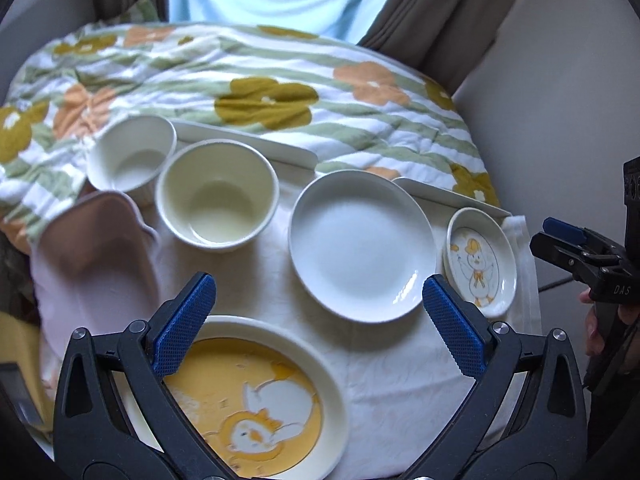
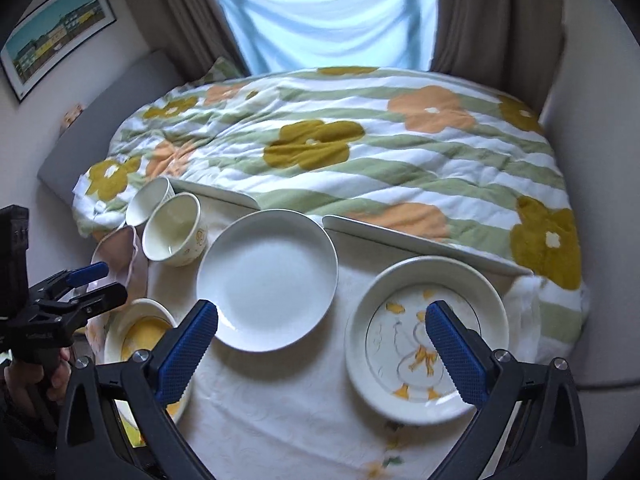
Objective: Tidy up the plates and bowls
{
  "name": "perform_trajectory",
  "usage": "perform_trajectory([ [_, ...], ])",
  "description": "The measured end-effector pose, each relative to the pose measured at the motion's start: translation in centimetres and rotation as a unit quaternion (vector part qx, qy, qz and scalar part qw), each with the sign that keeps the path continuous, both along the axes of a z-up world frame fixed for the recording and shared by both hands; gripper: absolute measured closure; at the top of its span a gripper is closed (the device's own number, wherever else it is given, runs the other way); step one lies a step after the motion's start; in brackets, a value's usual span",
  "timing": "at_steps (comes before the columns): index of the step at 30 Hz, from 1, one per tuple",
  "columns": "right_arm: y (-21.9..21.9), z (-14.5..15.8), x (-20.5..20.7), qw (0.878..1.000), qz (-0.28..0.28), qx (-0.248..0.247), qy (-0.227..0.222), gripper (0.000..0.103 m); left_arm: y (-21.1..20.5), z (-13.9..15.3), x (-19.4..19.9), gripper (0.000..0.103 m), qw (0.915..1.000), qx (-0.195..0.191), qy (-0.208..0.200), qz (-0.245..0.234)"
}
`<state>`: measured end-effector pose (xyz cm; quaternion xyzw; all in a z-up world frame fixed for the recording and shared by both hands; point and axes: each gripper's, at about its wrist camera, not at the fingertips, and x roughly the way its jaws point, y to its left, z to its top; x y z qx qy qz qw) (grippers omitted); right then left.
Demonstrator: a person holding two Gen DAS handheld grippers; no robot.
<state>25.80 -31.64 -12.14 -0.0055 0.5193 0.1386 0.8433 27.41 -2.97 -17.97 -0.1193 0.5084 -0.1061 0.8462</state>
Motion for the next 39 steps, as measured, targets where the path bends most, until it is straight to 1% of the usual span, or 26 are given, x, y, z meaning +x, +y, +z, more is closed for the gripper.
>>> perform_trajectory([
  [4, -0.4, -3.3, 3.4, 0.998, 0.063, 0.01, 0.025, 0.001, -1.3, -3.0, 2.0, 0.002, 0.9993, 0.0, 0.029, 0.023],
  [5, -0.4, -4.3, 4.2, 0.997, 0.075, 0.012, 0.034, 0.005, -1.4, -3.8, 2.4, 0.006, 0.999, -0.001, 0.036, 0.026],
  [6, -0.5, -5.5, 5.2, 0.995, 0.087, 0.018, 0.047, 0.009, -1.7, -4.6, 2.8, 0.012, 0.9987, -0.002, 0.044, 0.028],
  [7, -0.4, -6.4, 5.9, 0.993, 0.095, 0.025, 0.057, 0.018, -1.9, -5.5, 3.2, 0.016, 0.9981, 0.001, 0.053, 0.03],
  [8, -0.4, -7.5, 6.6, 0.992, 0.105, 0.031, 0.069, 0.025, -2.0, -6.3, 3.6, 0.023, 0.9975, 0.001, 0.063, 0.032],
  [9, -0.3, -8.3, 7.1, 0.99, 0.111, 0.033, 0.076, 0.028, -2.0, -7.0, 3.9, 0.031, 0.9968, -0.002, 0.072, 0.034],
  [10, -0.2, -9.2, 7.7, 0.989, 0.12, 0.036, 0.084, 0.035, -2.0, -7.8, 4.1, 0.035, 0.996, -0.005, 0.081, 0.037],
  [11, 0.0, -9.7, 8.0, 0.987, 0.127, 0.041, 0.089, 0.039, -2.0, -8.7, 4.4, 0.042, 0.995, -0.007, 0.091, 0.041],
  [12, 0.2, -10.3, 8.2, 0.985, 0.137, 0.045, 0.094, 0.041, -2.0, -9.2, 4.5, 0.049, 0.9944, -0.008, 0.097, 0.043],
  [15, 0.7, -11.5, 8.7, 0.981, 0.162, 0.044, 0.098, 0.048, -2.1, -10.6, 4.8, 0.056, 0.9928, -0.005, 0.109, 0.048],
  [17, 1.0, -12.1, 8.8, 0.978, 0.174, 0.047, 0.103, 0.056, -2.3, -11.2, 4.9, 0.062, 0.9921, -0.005, 0.115, 0.051],
  [18, 0.9, -12.3, 9.0, 0.977, 0.179, 0.049, 0.106, 0.058, -2.3, -11.5, 4.9, 0.064, 0.9914, -0.005, 0.119, 0.053],
  [20, 1.2, -12.7, 9.0, 0.974, 0.192, 0.049, 0.111, 0.069, -2.5, -11.7, 4.9, 0.065, 0.991, -0.003, 0.121, 0.058],
  [21, 1.3, -12.9, 9.0, 0.973, 0.197, 0.049, 0.113, 0.07, -2.5, -11.7, 4.9, 0.067, 0.991, 0.0, 0.12, 0.06],
  [22, 1.3, -13.0, 9.1, 0.972, 0.201, 0.049, 0.114, 0.07, -2.6, -11.6, 4.9, 0.07, 0.991, 0.006, 0.119, 0.062],
  [23, 1.3, -13.2, 9.0, 0.971, 0.204, 0.051, 0.115, 0.071, -2.6, -11.6, 4.9, 0.082, 0.9909, 0.009, 0.119, 0.063],
  [26, 1.3, -13.7, 9.0, 0.969, 0.212, 0.049, 0.117, 0.078, -2.4, -11.6, 4.8, 0.084, 0.9909, 0.004, 0.116, 0.069],
  [29, 1.2, -14.2, 9.0, 0.969, 0.211, 0.048, 0.122, 0.085, -2.6, -11.4, 4.7, 0.084, 0.9912, 0.01, 0.113, 0.069],
  [31, 1.1, -14.3, 9.0, 0.969, 0.212, 0.047, 0.119, 0.086, -2.7, -11.4, 5.0, 0.084, 0.9913, 0.013, 0.111, 0.069],
  [39, 1.1, -14.1, 8.7, 0.969, 0.218, 0.042, 0.11, 0.086, -3.5, -10.9, 4.8, 0.084, 0.9922, 0.033, 0.103, 0.061],
])
